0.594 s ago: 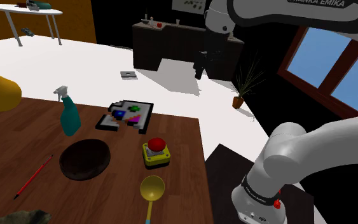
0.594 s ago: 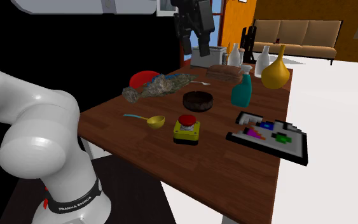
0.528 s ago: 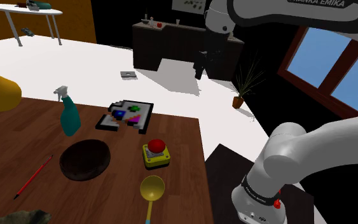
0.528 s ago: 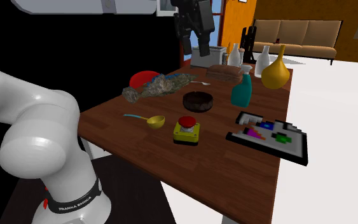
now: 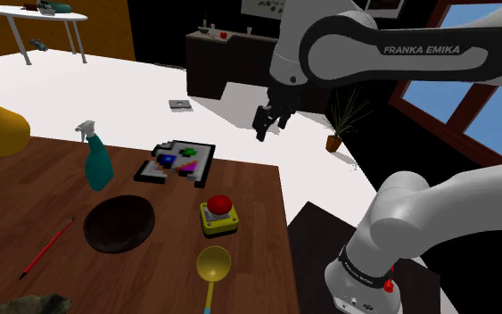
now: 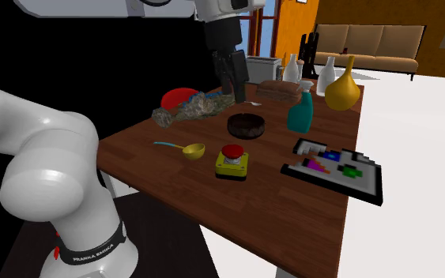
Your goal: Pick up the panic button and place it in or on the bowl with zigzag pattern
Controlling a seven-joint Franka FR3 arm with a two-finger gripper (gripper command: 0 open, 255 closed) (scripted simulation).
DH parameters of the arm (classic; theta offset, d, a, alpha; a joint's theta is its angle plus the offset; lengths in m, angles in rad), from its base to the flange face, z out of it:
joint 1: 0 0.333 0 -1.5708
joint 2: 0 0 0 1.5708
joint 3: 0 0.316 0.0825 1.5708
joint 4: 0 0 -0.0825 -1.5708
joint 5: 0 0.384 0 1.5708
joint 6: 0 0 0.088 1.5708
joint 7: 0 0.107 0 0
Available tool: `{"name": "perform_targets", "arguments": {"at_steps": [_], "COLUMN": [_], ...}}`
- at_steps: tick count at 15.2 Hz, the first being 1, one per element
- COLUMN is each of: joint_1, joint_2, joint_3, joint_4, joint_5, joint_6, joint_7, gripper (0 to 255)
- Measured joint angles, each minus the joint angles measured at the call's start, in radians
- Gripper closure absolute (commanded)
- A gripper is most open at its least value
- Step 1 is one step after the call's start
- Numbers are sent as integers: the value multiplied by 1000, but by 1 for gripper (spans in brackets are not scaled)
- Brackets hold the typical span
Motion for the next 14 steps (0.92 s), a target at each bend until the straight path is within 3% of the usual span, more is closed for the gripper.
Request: {"name": "perform_targets", "arguments": {"at_steps": [7, 14], "joint_1": [24, 28], "joint_2": [63, 240], "joint_3": [101, 229], "joint_4": [-151, -210], "joint_5": [74, 120], "joint_6": [216, 460], "joint_7": [168, 353], "gripper": [0, 0]}}
